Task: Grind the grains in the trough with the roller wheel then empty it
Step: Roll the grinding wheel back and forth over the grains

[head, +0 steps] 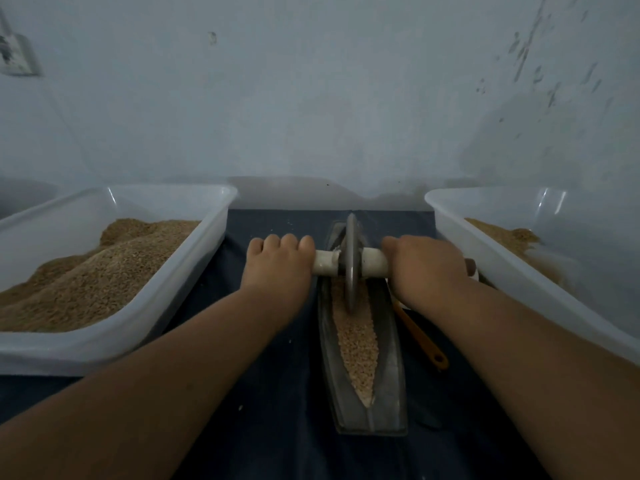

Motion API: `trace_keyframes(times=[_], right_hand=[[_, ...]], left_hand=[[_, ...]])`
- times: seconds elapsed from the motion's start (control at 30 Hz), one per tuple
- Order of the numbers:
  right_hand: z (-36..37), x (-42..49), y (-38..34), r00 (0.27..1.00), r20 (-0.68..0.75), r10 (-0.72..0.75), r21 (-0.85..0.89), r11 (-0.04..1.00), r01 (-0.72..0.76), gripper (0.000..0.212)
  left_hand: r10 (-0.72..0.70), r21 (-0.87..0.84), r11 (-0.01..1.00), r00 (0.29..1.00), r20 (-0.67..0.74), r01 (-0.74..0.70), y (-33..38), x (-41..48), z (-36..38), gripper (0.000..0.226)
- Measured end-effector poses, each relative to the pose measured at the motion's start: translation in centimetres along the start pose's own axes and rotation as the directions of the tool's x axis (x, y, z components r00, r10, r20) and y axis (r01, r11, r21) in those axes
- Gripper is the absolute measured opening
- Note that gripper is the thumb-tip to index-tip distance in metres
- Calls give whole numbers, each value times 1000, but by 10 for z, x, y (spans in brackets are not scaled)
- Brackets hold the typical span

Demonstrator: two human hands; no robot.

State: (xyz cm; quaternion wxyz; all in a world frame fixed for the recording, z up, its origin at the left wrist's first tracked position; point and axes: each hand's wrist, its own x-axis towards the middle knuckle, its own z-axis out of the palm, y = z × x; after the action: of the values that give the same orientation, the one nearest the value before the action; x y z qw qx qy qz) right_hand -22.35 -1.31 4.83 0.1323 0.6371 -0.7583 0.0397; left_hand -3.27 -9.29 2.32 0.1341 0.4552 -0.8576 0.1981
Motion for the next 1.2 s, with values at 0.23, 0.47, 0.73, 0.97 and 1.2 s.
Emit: trace_keyframes(times=[0.23,0.47,0.73,0.97,1.2], right_hand=[[-15,-70,-5,999,-38,-24,-33,999,22,8],[-19,-75,-7,1000,3,-30,-19,999,30,11],[-7,4,0,1000,4,6,56,998,-6,24],[7,35,9,990,-132,52,-37,998,-58,20],[-18,-13,-2,966,257,36,44,998,-49,20]], left_hand=[[110,-36,993,994,9,-110,-2,-75,-38,43],[100,-56,994,993,55,-97,-3,-79,-41,41],[-26,15,1000,1000,-7,26,2,5,-4,30],[-74,-7,997,996,-51,74,1,43,6,31],[17,-39,999,1000,-24,-18,1,-15,-7,33]])
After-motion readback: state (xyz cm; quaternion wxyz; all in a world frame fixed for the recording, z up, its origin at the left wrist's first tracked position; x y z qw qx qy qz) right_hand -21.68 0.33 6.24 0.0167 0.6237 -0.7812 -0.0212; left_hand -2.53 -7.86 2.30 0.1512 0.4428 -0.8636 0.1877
